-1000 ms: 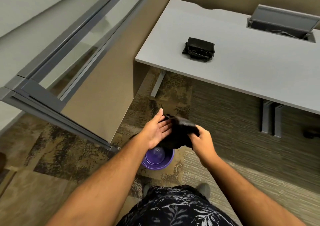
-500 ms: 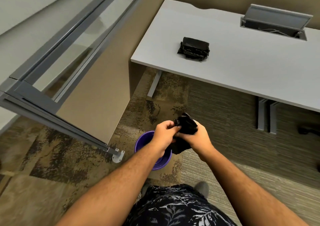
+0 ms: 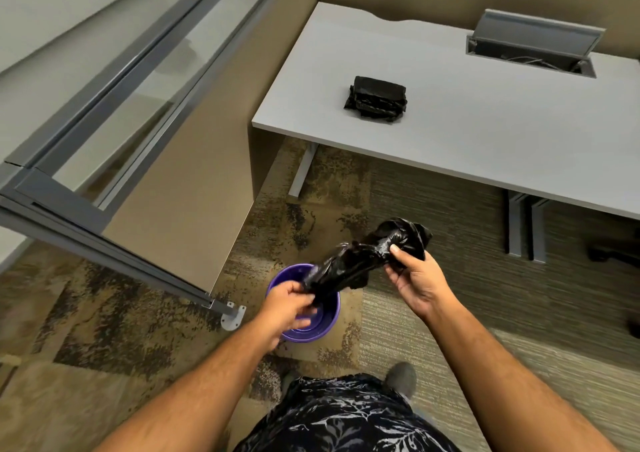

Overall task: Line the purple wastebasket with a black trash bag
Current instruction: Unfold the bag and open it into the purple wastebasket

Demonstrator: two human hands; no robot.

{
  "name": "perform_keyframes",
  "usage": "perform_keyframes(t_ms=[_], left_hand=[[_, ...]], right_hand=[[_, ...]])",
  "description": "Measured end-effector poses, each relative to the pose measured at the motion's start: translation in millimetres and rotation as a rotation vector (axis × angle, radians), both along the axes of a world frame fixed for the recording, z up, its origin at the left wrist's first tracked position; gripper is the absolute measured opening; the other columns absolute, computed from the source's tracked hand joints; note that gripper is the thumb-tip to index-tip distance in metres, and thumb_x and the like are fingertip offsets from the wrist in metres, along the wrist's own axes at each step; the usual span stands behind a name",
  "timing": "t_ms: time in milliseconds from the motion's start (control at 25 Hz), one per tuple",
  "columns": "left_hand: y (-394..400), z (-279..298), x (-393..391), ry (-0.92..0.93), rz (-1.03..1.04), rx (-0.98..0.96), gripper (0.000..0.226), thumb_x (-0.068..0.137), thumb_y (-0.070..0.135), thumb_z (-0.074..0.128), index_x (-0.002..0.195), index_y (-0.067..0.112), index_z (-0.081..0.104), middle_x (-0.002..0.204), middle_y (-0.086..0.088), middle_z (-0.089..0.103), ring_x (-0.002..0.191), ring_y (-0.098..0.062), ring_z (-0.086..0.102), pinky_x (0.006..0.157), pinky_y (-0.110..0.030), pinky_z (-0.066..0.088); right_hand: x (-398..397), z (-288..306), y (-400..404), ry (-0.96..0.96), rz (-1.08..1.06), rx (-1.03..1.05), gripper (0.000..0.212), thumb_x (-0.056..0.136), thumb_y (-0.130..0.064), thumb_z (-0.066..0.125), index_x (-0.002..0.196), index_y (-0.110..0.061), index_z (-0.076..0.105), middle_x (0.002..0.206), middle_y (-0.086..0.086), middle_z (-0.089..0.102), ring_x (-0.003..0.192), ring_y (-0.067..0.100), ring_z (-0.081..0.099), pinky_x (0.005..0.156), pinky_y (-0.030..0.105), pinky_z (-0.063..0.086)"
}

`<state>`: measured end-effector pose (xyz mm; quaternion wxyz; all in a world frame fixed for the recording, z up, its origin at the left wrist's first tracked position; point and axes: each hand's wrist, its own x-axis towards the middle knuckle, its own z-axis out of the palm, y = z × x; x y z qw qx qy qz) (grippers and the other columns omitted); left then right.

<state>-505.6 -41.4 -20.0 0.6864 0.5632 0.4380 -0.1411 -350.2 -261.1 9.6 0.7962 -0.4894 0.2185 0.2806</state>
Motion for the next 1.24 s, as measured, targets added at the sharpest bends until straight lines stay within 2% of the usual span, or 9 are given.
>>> perform_keyframes(t_ms=[160, 240, 360, 480, 760, 920, 1080, 1160, 1240], left_hand=[[-5.4, 4.6, -7.2, -0.132, 0.041, 0.405, 0.024, 0.092, 0.006, 0.071, 0.113, 0.015, 0.065, 0.109, -0.008, 0.07, 0.105, -0.028, 0.069, 0.085, -0.035, 0.058], [-14.0, 14.7, 7.5, -0.32, -0.077, 0.444, 0.028, 0.089, 0.029, 0.075, 0.115, 0.027, 0.067, 0.111, 0.006, 0.071, 0.106, -0.012, 0.068, 0.088, -0.028, 0.058], [-40.8, 17.3, 27.4, -0.347, -0.382, 0.47, 0.034, 0.082, 0.049, 0.078, 0.112, 0.036, 0.07, 0.105, 0.019, 0.074, 0.099, 0.007, 0.067, 0.083, -0.018, 0.052], [-63.7, -1.2, 30.9, -0.272, -0.212, 0.461, 0.005, 0.09, 0.033, 0.074, 0.087, 0.033, 0.071, 0.084, 0.016, 0.075, 0.082, 0.002, 0.068, 0.071, -0.019, 0.047], [-51.1, -23.9, 33.0, -0.019, 0.443, 0.25, 0.013, 0.102, 0.019, 0.059, 0.094, 0.016, 0.069, 0.085, -0.003, 0.069, 0.076, -0.018, 0.06, 0.068, -0.03, 0.046], [-9.2, -42.0, 32.3, -0.01, 0.705, 0.38, 0.008, 0.104, 0.016, 0.058, 0.105, 0.013, 0.066, 0.086, 0.0, 0.064, 0.073, -0.013, 0.056, 0.064, -0.028, 0.045], [38.2, -63.9, 4.7, 0.042, 0.702, 0.559, 0.004, 0.103, 0.014, 0.056, 0.101, 0.016, 0.054, 0.082, 0.002, 0.054, 0.074, -0.018, 0.051, 0.057, -0.029, 0.039], [59.4, -83.5, -9.5, 0.073, 0.564, 0.643, 0.009, 0.103, 0.01, 0.049, 0.098, 0.016, 0.05, 0.083, 0.0, 0.052, 0.074, -0.02, 0.049, 0.058, -0.032, 0.037], [77.9, -105.1, -19.1, 0.034, 0.386, 0.691, 0.022, 0.098, -0.002, 0.043, 0.089, 0.017, 0.052, 0.08, -0.005, 0.052, 0.069, -0.02, 0.046, 0.057, -0.033, 0.033]], right_hand=[[-9.3, -4.2, 9.9, -0.062, 0.1, -0.131, 0.022, 0.093, 0.001, 0.078, 0.109, -0.013, 0.075, 0.096, 0.007, 0.085, 0.078, 0.015, 0.082, 0.063, 0.029, 0.065], [-12.4, -5.1, 15.5, -0.112, 0.134, -0.186, 0.019, 0.091, -0.004, 0.081, 0.106, -0.015, 0.077, 0.098, 0.007, 0.086, 0.084, 0.019, 0.083, 0.066, 0.034, 0.066], [-13.7, -5.9, 24.8, -0.199, 0.221, -0.289, 0.015, 0.092, -0.009, 0.082, 0.104, -0.017, 0.08, 0.105, 0.011, 0.085, 0.1, 0.031, 0.081, 0.087, 0.047, 0.064], [-15.4, -12.9, 26.3, -0.251, 0.304, -0.361, 0.019, 0.095, -0.014, 0.08, 0.113, -0.019, 0.081, 0.108, 0.009, 0.086, 0.105, 0.029, 0.081, 0.092, 0.046, 0.062], [-5.8, -53.2, -2.8, -0.227, 0.501, -0.217, 0.023, 0.091, -0.009, 0.082, 0.114, -0.011, 0.078, 0.106, 0.009, 0.086, 0.097, 0.024, 0.081, 0.075, 0.029, 0.063], [13.4, -76.2, -11.9, -0.217, 0.577, -0.114, 0.039, 0.091, 0.003, 0.076, 0.124, -0.016, 0.072, 0.109, 0.002, 0.084, 0.095, 0.018, 0.08, 0.074, 0.031, 0.066], [12.1, -90.3, -6.8, -0.123, 0.459, -0.153, 0.034, 0.097, 0.006, 0.067, 0.11, -0.025, 0.064, 0.09, -0.003, 0.082, 0.075, 0.014, 0.076, 0.064, 0.033, 0.059], [-1.1, -101.7, 8.0, -0.134, 0.389, -0.254, 0.035, 0.1, 0.003, 0.064, 0.087, -0.027, 0.053, 0.068, -0.007, 0.063, 0.061, 0.009, 0.06, 0.056, 0.029, 0.051], [-18.7, -116.5, 29.3, -0.173, 0.354, -0.345, 0.042, 0.103, 0.003, 0.06, 0.077, -0.026, 0.046, 0.068, -0.004, 0.051, 0.062, 0.009, 0.052, 0.05, 0.024, 0.047]])
